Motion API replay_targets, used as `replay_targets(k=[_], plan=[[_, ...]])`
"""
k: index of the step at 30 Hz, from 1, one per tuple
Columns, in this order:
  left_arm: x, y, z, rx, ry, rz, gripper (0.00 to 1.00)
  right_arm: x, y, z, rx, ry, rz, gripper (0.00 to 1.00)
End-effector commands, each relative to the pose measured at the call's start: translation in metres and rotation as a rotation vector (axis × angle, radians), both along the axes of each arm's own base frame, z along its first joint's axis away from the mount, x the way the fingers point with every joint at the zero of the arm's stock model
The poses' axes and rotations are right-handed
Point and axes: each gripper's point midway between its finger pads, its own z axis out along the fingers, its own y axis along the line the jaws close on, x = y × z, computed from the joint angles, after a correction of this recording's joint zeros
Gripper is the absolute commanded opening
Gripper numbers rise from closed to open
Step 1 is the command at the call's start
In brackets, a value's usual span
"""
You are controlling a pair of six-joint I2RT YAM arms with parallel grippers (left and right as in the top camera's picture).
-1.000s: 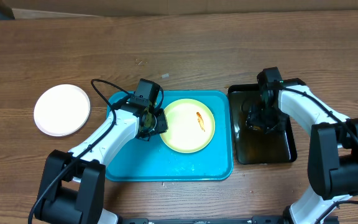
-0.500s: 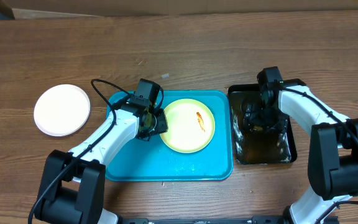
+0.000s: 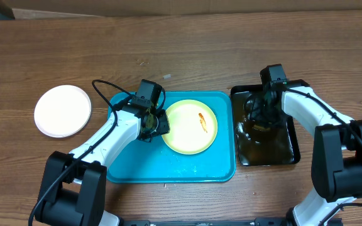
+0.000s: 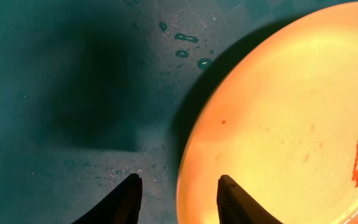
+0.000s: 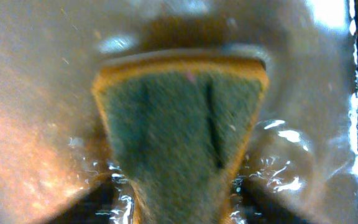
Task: Clean dirty plates on tray and stack at the side
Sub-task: 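Rub the sponge in the water of the black tray with the right gripper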
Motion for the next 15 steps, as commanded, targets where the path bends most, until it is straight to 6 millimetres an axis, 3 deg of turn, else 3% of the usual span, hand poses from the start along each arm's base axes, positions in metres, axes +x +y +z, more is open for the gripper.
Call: replay_targets(k=[1,8,9,11,12,13,14,15], plan=[[0.007,-0.003,0.004,0.003,-0.020,-0.014,0.41,0.008,0.002,0.003,0.008,-0.045,0.026,0.80],[0.007,-0.003,0.004,0.003,-0.021,-0.014,0.41,0.032,0.004,0.008,0.007,-0.144,0.055,0.76],[0.007,-0.003,0.004,0.003,-0.021,-0.014,0.41,0.033,0.004,0.008,0.008,-0.149,0.055,0.64],[0.007,-0.003,0.004,0.003,-0.021,-0.014,0.41,0.035,0.004,0.009,0.009,-0.158,0.055,0.11],[0.007,-0.003,0.004,0.003,-0.021,-0.014,0.41,0.037,0.005,0.009,0.010,-0.164,0.055,0.04],[0.007,-0.003,0.004,0.003,-0.021,-0.014,0.41,0.038,0.005,0.010,0.011,-0.171,0.055,0.06],[0.007,-0.003,0.004,0.003,-0.021,-0.014,0.41,0.039,0.005,0.010,0.012,-0.175,0.054,0.47],[0.007,-0.003,0.004,0.003,-0.021,-0.014,0.41,0.040,0.005,0.010,0.012,-0.177,0.055,0.68]])
